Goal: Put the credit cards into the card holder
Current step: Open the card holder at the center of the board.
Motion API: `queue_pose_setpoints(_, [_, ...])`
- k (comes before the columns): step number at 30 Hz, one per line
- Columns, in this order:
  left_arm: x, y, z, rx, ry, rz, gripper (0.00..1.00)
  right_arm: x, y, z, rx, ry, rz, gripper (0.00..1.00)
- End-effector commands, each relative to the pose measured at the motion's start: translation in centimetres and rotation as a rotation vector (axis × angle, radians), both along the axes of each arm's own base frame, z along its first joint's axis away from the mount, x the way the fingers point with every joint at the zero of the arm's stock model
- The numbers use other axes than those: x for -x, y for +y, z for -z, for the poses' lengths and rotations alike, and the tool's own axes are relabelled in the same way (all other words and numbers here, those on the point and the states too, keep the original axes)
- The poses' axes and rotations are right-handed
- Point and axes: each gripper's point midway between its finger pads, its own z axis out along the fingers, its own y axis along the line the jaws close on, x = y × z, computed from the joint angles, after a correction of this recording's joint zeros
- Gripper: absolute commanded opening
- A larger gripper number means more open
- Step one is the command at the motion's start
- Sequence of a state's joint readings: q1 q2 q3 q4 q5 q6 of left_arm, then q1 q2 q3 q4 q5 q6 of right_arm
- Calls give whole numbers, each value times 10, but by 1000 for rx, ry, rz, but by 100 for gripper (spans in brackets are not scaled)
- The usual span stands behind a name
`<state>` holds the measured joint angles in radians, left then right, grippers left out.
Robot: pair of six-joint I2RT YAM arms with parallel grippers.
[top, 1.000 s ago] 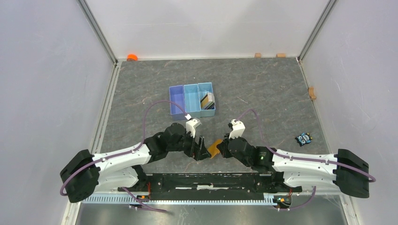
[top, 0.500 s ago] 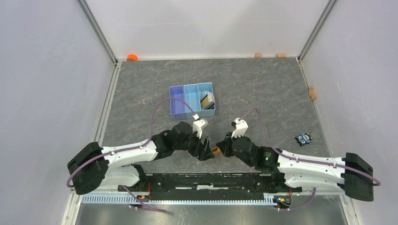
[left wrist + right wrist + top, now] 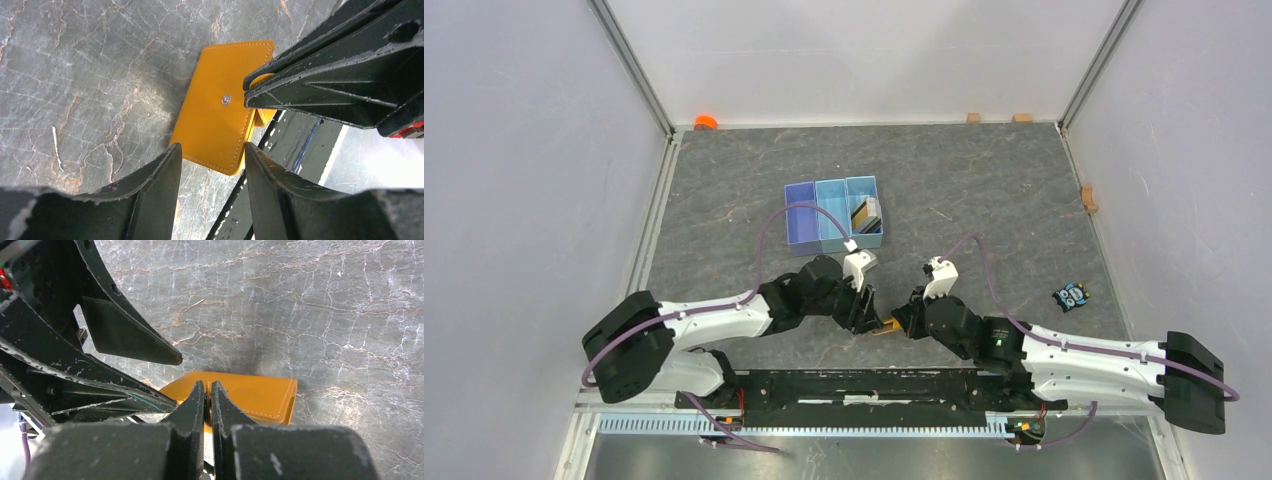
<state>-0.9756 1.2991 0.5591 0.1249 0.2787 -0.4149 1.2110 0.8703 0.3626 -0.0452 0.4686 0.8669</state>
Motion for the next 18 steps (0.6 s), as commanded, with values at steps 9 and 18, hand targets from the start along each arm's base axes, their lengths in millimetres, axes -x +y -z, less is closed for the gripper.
queue_pose_setpoints(9, [-7, -22, -6, -2, -140, 95, 55, 1, -2, -3, -15, -4, 5, 0])
queue_pose_setpoints(18, [-13, -23, -17, -27, -299, 85, 57, 0, -4, -6, -22, -11, 12, 0])
